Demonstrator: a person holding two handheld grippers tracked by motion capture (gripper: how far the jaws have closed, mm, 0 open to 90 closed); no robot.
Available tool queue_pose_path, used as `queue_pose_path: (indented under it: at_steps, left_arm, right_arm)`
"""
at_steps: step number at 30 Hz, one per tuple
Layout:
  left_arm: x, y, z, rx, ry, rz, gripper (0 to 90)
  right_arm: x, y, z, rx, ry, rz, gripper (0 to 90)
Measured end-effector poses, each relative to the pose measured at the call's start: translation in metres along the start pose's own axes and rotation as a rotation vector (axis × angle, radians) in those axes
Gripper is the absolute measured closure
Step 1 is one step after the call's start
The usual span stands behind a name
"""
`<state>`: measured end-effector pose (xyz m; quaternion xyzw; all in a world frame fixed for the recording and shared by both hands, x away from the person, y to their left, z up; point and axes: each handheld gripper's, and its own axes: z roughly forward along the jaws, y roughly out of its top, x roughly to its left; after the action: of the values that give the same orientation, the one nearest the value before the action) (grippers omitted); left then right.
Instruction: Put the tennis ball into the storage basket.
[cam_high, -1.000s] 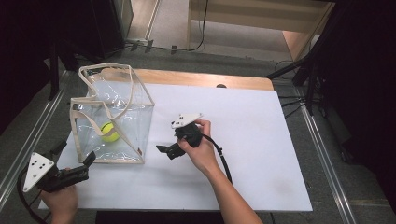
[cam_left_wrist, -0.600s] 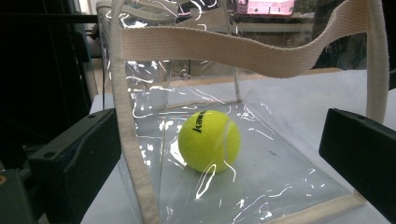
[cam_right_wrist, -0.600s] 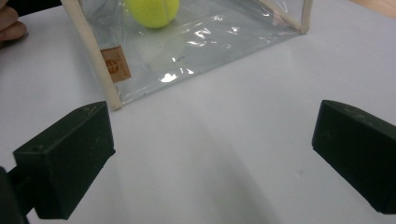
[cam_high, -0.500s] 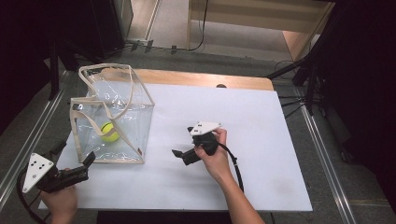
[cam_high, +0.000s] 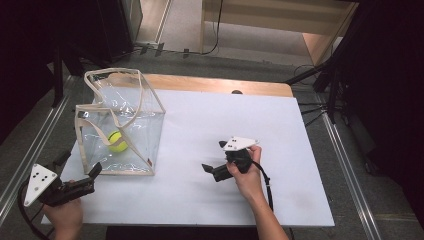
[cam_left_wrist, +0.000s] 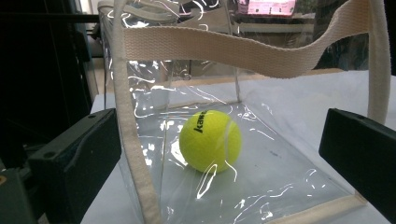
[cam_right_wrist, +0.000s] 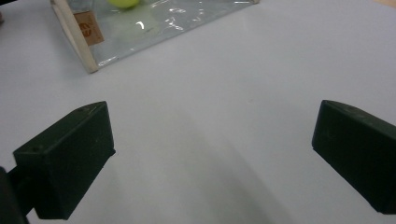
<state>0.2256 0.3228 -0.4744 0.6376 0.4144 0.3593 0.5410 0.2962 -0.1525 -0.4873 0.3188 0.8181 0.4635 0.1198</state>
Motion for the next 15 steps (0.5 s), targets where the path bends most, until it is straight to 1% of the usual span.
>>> queue_pose_path:
  at_steps: [1,5,9,13,15]
  left_arm:
    - [0.000,0.000,0.000,-0.001,0.000,0.000,0.0]
    - [0.000,0.000,0.000,-0.002,-0.001,0.001,0.0]
    - [-0.001,0.000,-0.001,-0.001,-0.001,0.004,0.0]
    - [-0.001,0.000,0.000,0.002,-0.001,0.007,0.0]
    - [-0.002,0.000,0.000,0.002,-0.002,0.007,0.0]
  right_arm:
    - [-0.002,-0.002,-0.004,-0.002,-0.003,0.009,0.0]
    - [-0.008,-0.008,-0.015,-0.010,-0.029,0.017,0.0]
    - [-0.013,-0.018,-0.026,-0.019,-0.049,0.048,0.0]
    - [-0.018,-0.028,-0.035,-0.026,-0.078,0.068,0.0]
    - [-0.020,-0.033,-0.040,-0.027,-0.085,0.079,0.0]
